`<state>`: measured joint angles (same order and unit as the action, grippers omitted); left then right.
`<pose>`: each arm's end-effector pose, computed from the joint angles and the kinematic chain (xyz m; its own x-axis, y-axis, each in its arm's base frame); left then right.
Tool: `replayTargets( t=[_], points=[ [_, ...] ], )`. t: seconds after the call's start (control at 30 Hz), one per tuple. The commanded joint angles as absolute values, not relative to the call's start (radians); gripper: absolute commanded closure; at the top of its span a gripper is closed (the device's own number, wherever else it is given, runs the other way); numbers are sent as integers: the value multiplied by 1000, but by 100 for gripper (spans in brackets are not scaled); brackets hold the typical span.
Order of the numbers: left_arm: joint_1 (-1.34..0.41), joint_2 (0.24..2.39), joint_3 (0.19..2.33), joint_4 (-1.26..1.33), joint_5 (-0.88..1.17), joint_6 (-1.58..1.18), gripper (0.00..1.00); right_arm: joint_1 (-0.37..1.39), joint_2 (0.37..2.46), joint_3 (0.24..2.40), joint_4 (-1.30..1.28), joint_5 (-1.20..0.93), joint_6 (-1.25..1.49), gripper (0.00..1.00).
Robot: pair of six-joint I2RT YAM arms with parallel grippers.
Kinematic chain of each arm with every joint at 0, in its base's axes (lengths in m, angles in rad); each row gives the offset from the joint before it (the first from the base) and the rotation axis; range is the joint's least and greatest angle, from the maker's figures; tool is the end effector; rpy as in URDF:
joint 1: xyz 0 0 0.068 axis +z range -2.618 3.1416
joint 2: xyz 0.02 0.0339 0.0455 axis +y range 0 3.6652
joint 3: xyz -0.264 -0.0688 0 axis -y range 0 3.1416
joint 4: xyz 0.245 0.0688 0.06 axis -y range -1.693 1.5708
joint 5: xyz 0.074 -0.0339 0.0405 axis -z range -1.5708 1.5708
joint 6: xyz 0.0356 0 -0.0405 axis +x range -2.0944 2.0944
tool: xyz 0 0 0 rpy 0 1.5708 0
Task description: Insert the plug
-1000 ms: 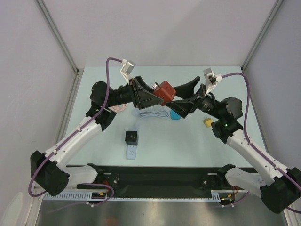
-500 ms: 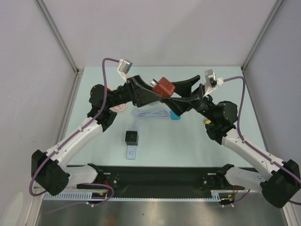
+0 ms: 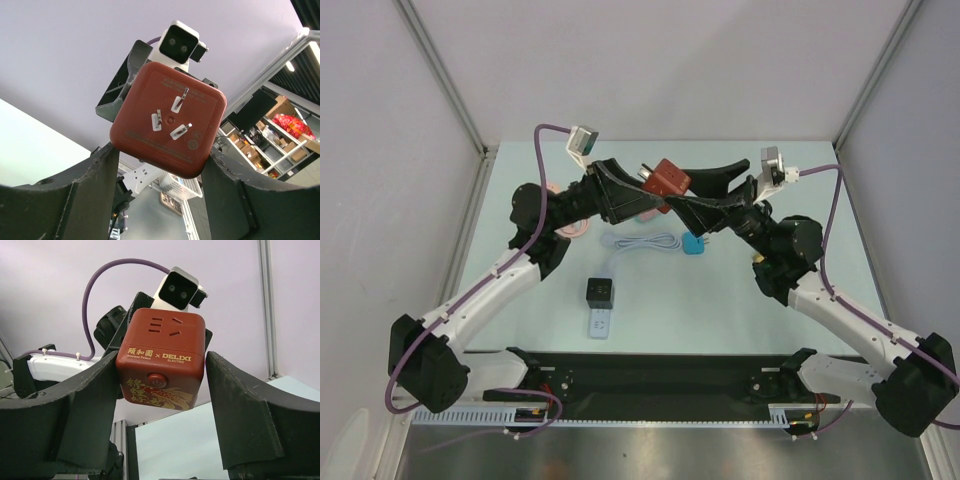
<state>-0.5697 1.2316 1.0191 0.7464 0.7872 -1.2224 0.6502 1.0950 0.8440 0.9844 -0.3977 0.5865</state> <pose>0.2134 -0.1667 0.4199 -0.6942 -0.3432 -0.6327 0.7080 -0.1674 -0.6860 0.1752 0.1506 0.4170 0.0081 0.6472 -0.7622 -0.9505 0.2419 0.1952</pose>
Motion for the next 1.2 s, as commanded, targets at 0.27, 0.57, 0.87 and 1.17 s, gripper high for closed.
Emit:
replayTargets(
  t=[0.27,0.57,0.87,1.17],
  points=[
    [-581,1233,997,871,758,-1264,100,690,1176,911,1066,-364,554,26],
    [-583,1223,992,807,755,-1229,74,703,1180,913,1072,-368,537,100],
    [-566,1103,1032,274,689,-862,0,612,1103,1057,535,-339,407,100],
    [-471,997,1054,-311,410,-457,0,491,1410,1529,-320,-338,190,100]
  ],
)
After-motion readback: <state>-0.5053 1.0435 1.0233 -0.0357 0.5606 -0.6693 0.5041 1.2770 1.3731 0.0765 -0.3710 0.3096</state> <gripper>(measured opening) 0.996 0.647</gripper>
